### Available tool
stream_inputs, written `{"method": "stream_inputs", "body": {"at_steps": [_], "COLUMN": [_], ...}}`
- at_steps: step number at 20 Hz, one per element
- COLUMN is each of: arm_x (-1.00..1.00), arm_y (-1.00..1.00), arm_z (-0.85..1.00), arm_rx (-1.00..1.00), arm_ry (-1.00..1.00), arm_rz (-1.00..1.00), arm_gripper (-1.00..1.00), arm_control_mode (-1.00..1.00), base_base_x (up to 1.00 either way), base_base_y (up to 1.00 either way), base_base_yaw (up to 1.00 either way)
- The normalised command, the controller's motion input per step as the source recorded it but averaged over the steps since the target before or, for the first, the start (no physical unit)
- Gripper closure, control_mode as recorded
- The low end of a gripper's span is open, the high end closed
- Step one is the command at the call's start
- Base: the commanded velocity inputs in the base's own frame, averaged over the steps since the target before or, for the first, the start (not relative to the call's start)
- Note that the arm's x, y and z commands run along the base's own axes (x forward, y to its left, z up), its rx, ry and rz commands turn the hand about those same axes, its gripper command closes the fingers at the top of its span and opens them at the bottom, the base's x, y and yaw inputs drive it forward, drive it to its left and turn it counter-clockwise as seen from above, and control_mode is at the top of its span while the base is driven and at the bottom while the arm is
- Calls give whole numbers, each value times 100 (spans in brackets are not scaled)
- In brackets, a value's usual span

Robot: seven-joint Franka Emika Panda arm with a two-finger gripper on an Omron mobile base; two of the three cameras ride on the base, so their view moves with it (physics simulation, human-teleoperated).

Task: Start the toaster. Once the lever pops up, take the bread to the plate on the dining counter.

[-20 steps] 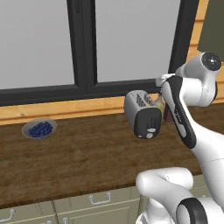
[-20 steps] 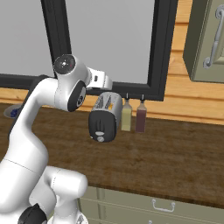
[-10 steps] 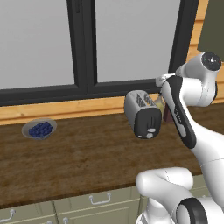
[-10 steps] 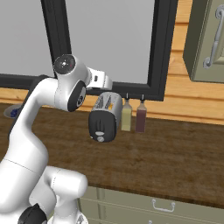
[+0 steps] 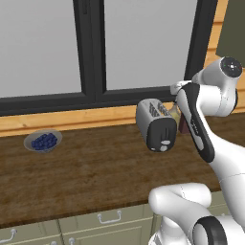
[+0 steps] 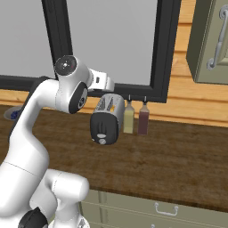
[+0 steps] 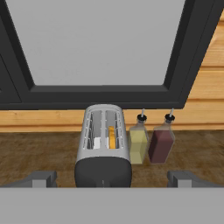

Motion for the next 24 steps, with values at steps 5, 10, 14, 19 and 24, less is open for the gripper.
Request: {"method": "stream_inputs", "body": {"at_steps": [5, 10, 14, 19, 24], "arm_x": [0, 0, 0, 0, 0], "arm_y": [0, 0, 0, 0, 0], "arm_z": [0, 0, 0, 0, 0], "arm_rx": [0, 0, 0, 0, 0], "arm_ry": [0, 0, 0, 0, 0], "arm_rz": [0, 0, 0, 0, 0], "arm_gripper": [-100, -100, -100, -100, -100], "arm_control_mode": [-100, -100, -100, -100, -100], "base_base_x": [0, 0, 0, 0, 0], "base_base_y": [0, 0, 0, 0, 0], "base_base_yaw": [0, 0, 0, 0, 0]}}
